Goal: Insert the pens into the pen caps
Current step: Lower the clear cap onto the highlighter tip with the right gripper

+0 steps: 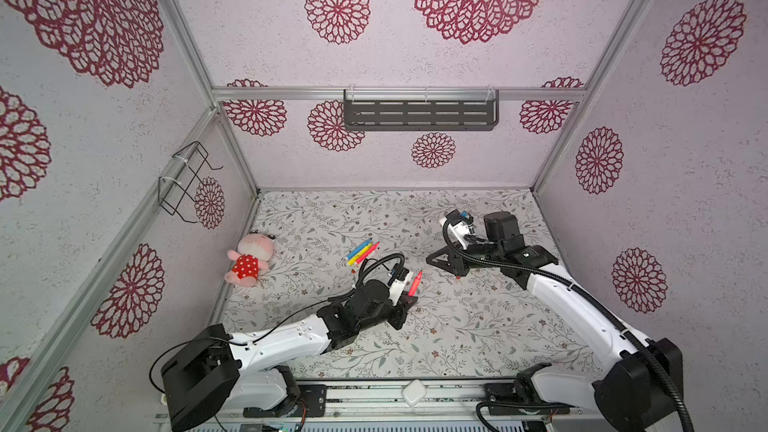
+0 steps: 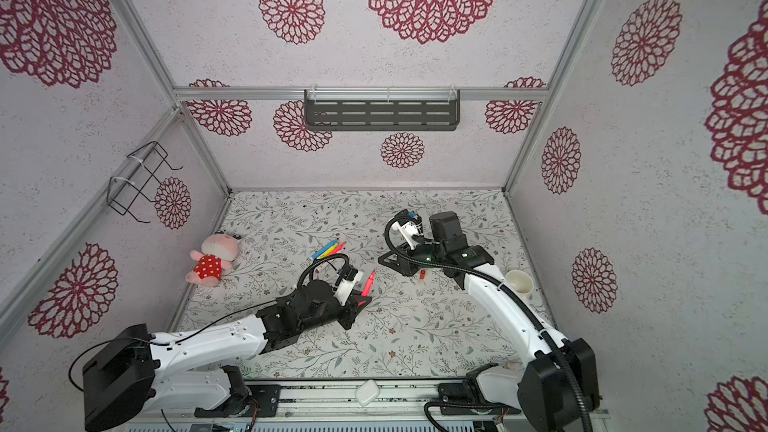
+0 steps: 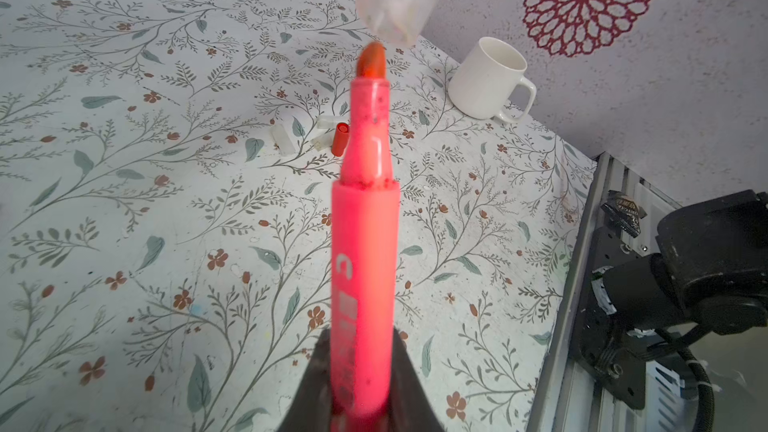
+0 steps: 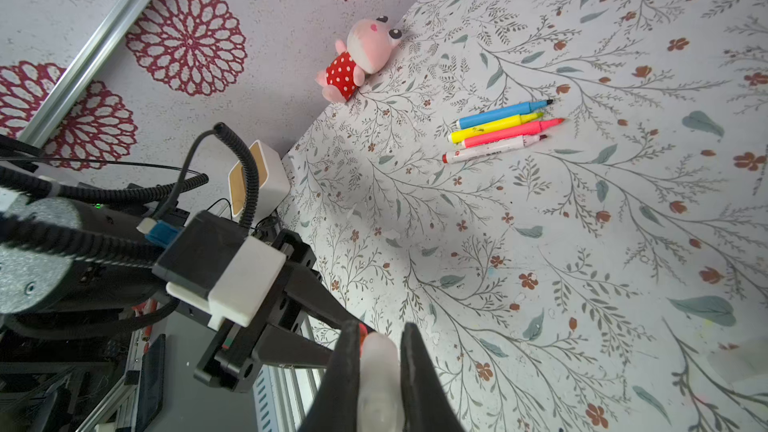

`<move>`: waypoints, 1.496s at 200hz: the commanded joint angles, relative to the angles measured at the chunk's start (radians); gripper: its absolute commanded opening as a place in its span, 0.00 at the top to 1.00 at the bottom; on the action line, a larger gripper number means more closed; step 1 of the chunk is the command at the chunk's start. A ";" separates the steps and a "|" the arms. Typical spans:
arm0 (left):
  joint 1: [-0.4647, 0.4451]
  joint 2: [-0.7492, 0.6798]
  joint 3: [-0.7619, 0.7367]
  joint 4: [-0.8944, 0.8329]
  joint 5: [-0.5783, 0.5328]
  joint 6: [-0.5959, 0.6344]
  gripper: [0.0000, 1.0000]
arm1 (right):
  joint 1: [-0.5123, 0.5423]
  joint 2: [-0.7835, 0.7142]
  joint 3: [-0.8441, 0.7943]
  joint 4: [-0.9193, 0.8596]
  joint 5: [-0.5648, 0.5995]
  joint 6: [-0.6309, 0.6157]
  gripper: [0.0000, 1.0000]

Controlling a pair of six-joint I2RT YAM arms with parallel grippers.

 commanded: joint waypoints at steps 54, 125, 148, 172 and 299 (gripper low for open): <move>-0.025 -0.004 0.030 -0.013 -0.037 0.030 1.00 | 0.031 0.017 0.056 -0.031 -0.037 -0.055 0.98; -0.037 -0.011 0.031 -0.024 -0.060 0.035 1.00 | 0.067 0.050 0.071 -0.071 -0.023 -0.084 0.98; -0.043 -0.010 0.033 -0.022 -0.068 0.039 1.00 | 0.088 0.065 0.083 -0.094 -0.018 -0.101 0.95; -0.048 -0.013 0.032 -0.021 -0.081 0.042 1.00 | 0.101 0.069 0.086 -0.100 -0.002 -0.104 0.74; -0.050 -0.074 -0.008 0.042 -0.119 0.040 1.00 | 0.037 -0.110 0.015 0.056 0.203 0.078 0.26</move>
